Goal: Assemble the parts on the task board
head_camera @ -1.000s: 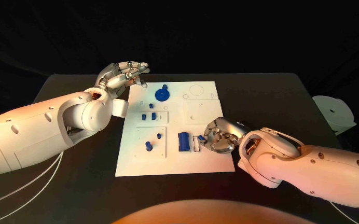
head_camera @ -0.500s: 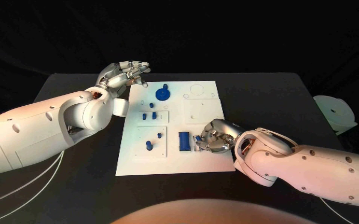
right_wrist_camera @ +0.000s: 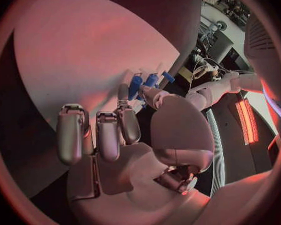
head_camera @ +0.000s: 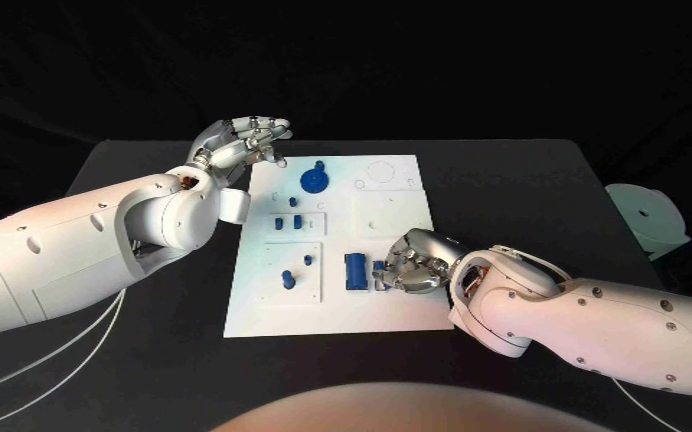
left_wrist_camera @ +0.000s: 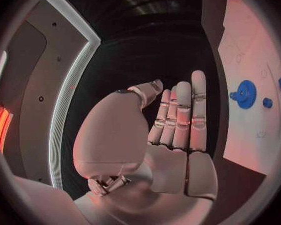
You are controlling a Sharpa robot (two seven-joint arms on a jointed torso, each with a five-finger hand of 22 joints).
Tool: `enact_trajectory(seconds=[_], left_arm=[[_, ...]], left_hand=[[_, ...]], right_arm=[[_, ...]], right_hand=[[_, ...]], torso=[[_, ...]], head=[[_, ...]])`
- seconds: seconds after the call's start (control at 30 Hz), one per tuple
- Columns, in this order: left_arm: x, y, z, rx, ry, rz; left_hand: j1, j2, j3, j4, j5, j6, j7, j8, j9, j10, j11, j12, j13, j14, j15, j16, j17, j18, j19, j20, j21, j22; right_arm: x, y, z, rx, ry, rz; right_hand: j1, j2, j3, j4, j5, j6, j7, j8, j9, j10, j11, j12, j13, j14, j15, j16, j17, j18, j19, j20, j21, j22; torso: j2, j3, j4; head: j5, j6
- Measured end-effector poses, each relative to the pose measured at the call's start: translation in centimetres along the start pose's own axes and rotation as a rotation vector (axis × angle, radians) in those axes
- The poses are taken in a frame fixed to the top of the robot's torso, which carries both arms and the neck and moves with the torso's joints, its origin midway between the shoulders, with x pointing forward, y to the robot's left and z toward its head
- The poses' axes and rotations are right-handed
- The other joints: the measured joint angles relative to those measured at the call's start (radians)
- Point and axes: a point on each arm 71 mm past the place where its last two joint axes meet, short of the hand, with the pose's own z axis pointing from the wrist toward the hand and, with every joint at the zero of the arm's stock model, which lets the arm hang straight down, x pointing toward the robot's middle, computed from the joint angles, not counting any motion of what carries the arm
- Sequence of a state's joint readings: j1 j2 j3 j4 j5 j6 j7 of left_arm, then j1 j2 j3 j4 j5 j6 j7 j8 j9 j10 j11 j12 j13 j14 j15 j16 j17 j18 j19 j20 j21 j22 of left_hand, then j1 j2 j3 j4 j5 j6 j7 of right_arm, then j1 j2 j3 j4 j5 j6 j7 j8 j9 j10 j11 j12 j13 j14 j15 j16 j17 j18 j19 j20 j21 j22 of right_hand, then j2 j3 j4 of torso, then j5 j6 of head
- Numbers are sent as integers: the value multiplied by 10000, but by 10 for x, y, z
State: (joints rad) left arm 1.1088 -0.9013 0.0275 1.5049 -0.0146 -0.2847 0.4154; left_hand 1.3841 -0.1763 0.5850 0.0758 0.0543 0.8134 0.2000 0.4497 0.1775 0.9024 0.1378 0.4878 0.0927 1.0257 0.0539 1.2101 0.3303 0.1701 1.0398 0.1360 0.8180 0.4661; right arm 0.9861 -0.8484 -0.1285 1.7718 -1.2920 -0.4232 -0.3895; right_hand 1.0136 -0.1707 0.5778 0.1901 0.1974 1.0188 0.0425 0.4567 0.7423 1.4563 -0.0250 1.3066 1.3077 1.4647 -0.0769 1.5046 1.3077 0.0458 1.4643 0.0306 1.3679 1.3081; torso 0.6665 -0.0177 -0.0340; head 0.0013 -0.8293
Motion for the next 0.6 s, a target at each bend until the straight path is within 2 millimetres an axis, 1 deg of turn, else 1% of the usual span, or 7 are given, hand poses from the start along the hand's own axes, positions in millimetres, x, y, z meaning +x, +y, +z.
enact_trajectory(seconds=[0.07,0.13,0.17,0.27,0.4,0.43,0.6], left_arm=[[1,0,0,-4,9,-5],[1,0,1,-9,20,-10],[1,0,1,-11,21,-10],[1,0,1,-18,16,-8],[1,1,1,-25,15,-7],[1,1,1,-26,14,-7],[1,1,1,-33,10,-4]], left_hand=[[0,0,0,0,0,0,0,0,0,0,0,0,0,0,0,0,0,-1,0,0,0,0],[0,0,0,0,0,0,0,0,0,0,0,0,0,0,0,0,0,0,0,0,0,-3],[0,0,0,0,0,0,0,0,0,0,0,0,0,0,0,0,0,-1,0,0,0,-8],[0,0,0,0,0,0,0,0,0,0,0,0,-1,0,0,0,0,-1,0,0,0,-8],[0,0,0,0,0,0,0,0,-1,0,0,0,-1,0,0,0,0,0,0,0,0,-8],[0,0,0,0,0,0,-1,0,-1,0,0,0,-1,0,0,0,1,0,0,0,0,-8],[0,0,0,0,0,0,0,0,8,0,-1,0,-1,0,0,0,-8,-1,0,0,0,-8]], right_arm=[[0,0,0,4,6,-3],[1,0,0,9,22,-7],[1,0,0,13,27,-10],[1,-1,0,25,44,-21],[1,-1,0,26,62,-33],[1,-1,0,27,65,-35],[1,-1,0,20,71,-42]], right_hand=[[-86,-1,-142,67,2,-13,13,-4,-22,0,0,0,0,0,0,0,0,0,0,0,0,-1],[-283,-73,-382,219,-47,-13,13,-4,-44,0,0,0,0,0,0,0,0,0,0,0,0,-1],[-288,-79,-458,295,-58,-12,13,-4,-45,0,0,0,-1,0,0,0,-1,-1,0,0,0,-1],[-404,-195,-847,514,-57,26,45,-63,-73,0,0,0,-1,0,0,0,-1,0,0,0,0,-1],[-424,-215,-1220,782,-57,26,45,-63,-88,0,0,0,-1,0,0,0,-1,-1,0,0,0,-2],[-424,-215,-1350,852,-126,26,45,-102,-93,0,0,0,-1,0,0,0,-1,-1,0,0,0,-2],[-424,-215,-1501,957,-197,26,45,-102,-105,-1,0,0,-2,0,0,0,-1,-1,0,0,-1,-2]], torso=[[1,-2,-3],[1,-2,-6],[1,-2,-6],[0,-4,-6],[-6,-4,-2],[-6,-4,-1],[-8,-2,0]], head=[[10,-9],[11,-12],[12,-13],[12,-15],[9,-15],[6,-15],[4,-16]])
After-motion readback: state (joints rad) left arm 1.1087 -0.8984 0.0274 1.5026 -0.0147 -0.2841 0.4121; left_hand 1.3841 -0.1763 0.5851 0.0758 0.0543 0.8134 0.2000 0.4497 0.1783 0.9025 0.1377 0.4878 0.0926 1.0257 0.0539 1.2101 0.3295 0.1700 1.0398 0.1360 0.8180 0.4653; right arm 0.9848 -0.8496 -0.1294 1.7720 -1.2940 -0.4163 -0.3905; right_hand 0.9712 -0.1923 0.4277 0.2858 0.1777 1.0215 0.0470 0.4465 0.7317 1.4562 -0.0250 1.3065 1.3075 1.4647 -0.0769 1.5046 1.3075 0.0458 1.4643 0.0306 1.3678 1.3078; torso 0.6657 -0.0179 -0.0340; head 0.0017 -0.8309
